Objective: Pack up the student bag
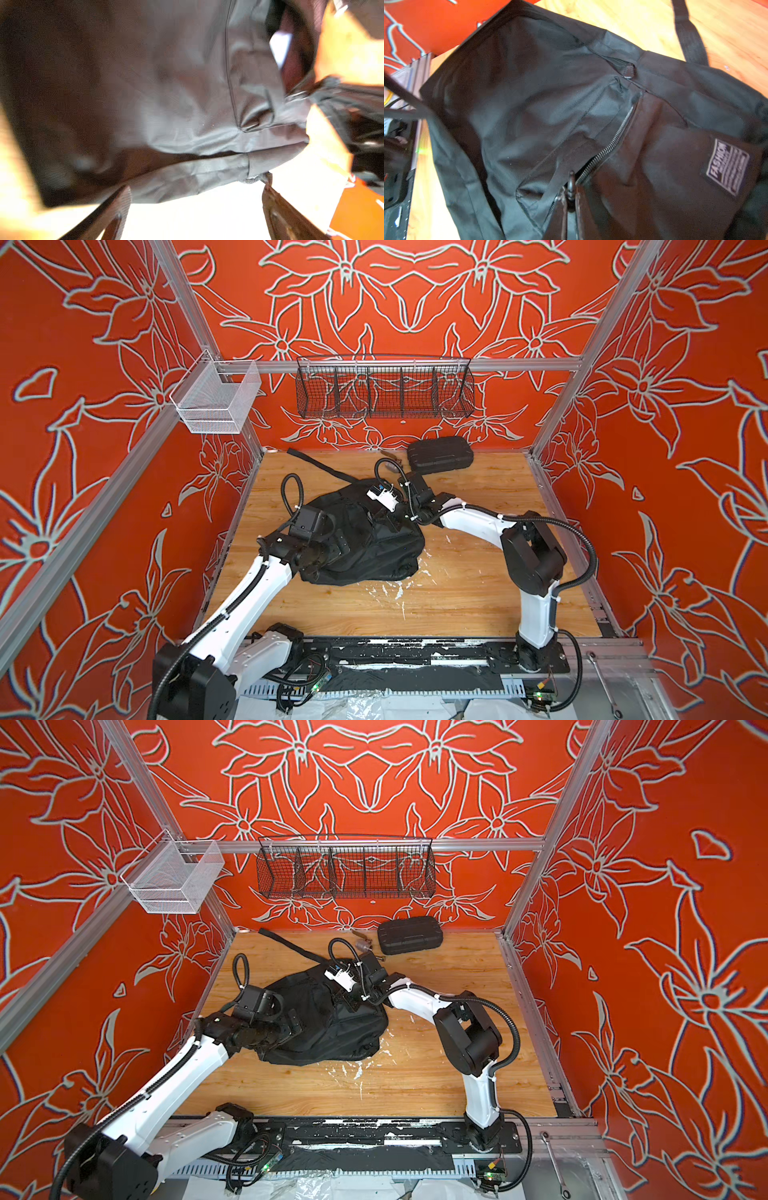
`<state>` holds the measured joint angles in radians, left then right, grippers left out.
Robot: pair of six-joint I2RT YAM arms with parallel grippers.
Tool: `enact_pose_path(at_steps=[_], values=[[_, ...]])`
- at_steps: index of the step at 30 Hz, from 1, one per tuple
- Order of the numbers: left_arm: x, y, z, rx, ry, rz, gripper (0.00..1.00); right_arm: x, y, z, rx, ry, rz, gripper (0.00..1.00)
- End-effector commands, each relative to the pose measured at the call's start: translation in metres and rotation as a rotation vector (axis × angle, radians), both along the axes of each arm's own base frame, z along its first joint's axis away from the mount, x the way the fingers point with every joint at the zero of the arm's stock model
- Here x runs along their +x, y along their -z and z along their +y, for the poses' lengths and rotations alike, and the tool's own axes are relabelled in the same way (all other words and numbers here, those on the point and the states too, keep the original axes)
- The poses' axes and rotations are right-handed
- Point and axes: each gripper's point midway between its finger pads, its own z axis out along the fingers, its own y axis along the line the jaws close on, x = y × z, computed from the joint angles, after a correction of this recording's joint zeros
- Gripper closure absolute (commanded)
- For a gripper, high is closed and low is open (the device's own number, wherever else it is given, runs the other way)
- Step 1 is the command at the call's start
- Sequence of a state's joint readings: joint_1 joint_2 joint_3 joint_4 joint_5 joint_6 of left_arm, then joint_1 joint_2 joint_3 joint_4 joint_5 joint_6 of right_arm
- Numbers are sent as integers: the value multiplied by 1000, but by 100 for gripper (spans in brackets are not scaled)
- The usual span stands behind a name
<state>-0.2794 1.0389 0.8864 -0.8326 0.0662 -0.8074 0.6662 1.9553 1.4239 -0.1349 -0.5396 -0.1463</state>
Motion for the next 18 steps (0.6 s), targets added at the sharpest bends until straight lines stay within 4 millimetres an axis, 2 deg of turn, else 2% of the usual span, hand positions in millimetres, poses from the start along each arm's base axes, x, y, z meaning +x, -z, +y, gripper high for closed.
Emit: enact_pose_path(at_steps=[1,4,8,13,16,17,18], values=[[-31,0,29,109,-96,123,3,10,-21,-4,15,53,-10,100],[-40,-8,36,105,-141,93,2,11,-24,-4,21,55,-17,100],[-42,18,43,112,-187,60,0,12,-25,-4,15,52,-25,100],[-38,48,42,101,-190,77,10,9,-26,-8,0,55,-20,100],[-23,57,41,87,-181,62,25,7,-26,-11,-11,71,-4,100],[-16,55,40,81,-167,39,35,6,-25,-13,-20,76,3,100],[-10,60,40,89,-157,49,51,4,-25,-15,-28,82,9,100]])
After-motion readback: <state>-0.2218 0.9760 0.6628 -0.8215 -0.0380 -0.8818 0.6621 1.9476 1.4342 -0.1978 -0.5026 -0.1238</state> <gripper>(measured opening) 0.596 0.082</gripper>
